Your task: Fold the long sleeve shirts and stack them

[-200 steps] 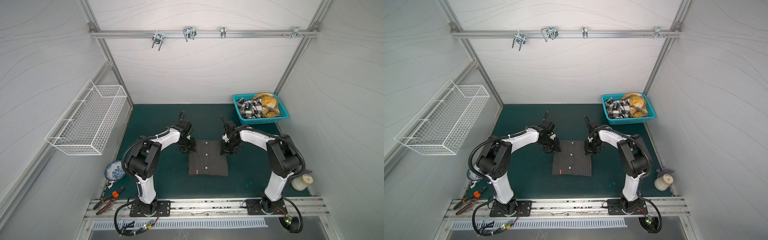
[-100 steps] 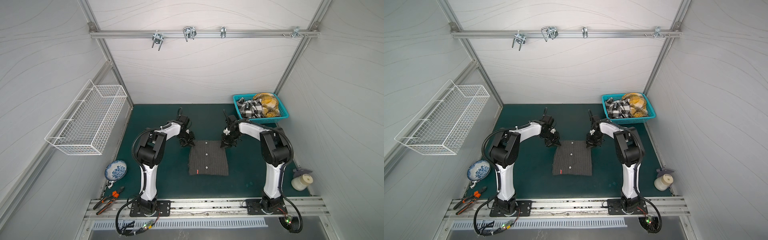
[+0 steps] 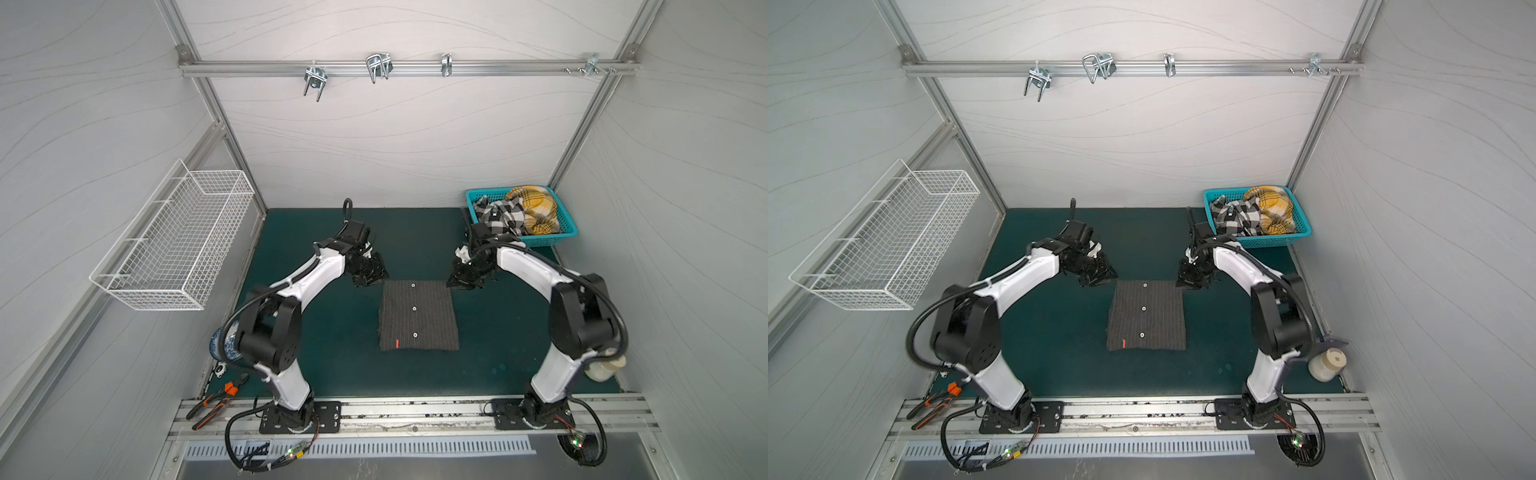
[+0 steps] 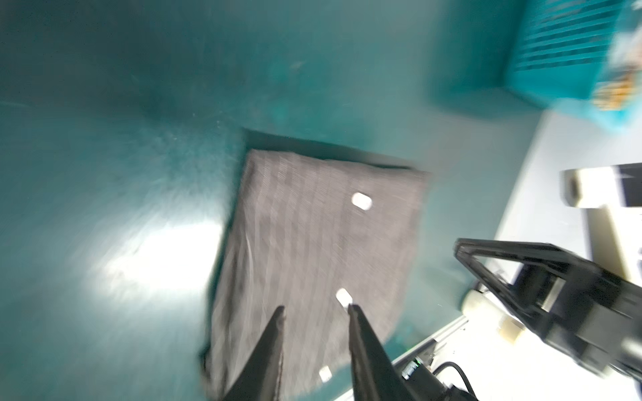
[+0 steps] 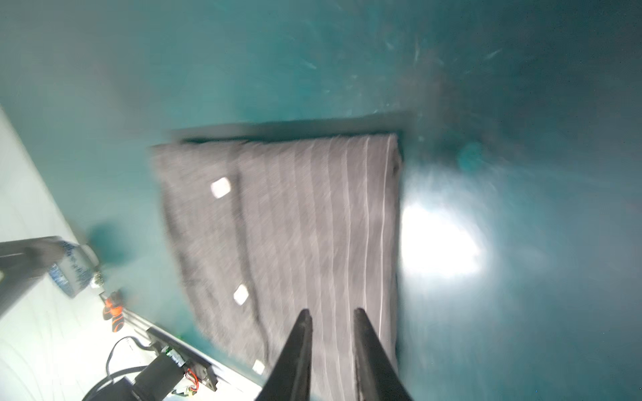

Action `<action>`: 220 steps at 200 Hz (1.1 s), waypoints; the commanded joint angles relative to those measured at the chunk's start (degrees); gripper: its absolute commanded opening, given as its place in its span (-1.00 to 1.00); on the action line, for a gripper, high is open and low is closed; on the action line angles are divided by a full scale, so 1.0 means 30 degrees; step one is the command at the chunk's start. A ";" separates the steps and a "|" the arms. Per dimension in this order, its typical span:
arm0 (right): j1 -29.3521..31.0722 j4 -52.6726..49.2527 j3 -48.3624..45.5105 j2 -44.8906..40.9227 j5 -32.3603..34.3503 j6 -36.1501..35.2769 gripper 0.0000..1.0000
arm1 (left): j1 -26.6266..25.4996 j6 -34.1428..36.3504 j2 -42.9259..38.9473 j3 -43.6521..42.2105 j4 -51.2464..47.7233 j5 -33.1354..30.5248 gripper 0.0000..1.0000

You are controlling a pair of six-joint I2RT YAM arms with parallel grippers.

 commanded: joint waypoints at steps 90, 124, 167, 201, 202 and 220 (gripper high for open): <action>0.1113 0.1193 -0.7714 -0.9144 0.3091 0.2187 -0.66 | 0.1129 -0.0770 -1.1634 -0.9618 0.0646 -0.3731 0.22; 0.0501 0.1454 -0.8408 -0.8324 0.1858 0.2046 -0.60 | 0.2878 -0.0780 -1.1462 -1.1226 0.1651 0.1121 0.20; -0.0540 0.2403 -0.8946 -0.6098 -0.0476 0.2106 -0.52 | 0.3161 -0.1173 -0.9925 -1.2143 0.2909 0.3259 0.39; -0.0576 0.2985 -0.9092 -0.4731 -0.0777 0.2042 -0.49 | 0.3160 -0.0506 -0.8152 -1.1995 0.2473 0.3473 0.41; -0.0589 0.2993 -0.9115 -0.4697 -0.0778 0.2057 -0.49 | 0.3161 -0.0500 -0.8135 -1.2007 0.2487 0.3472 0.41; -0.0677 0.3683 -0.9564 -0.4280 -0.0964 0.2071 -0.33 | 0.3147 -0.0553 -0.7602 -1.2135 0.2717 0.3361 0.41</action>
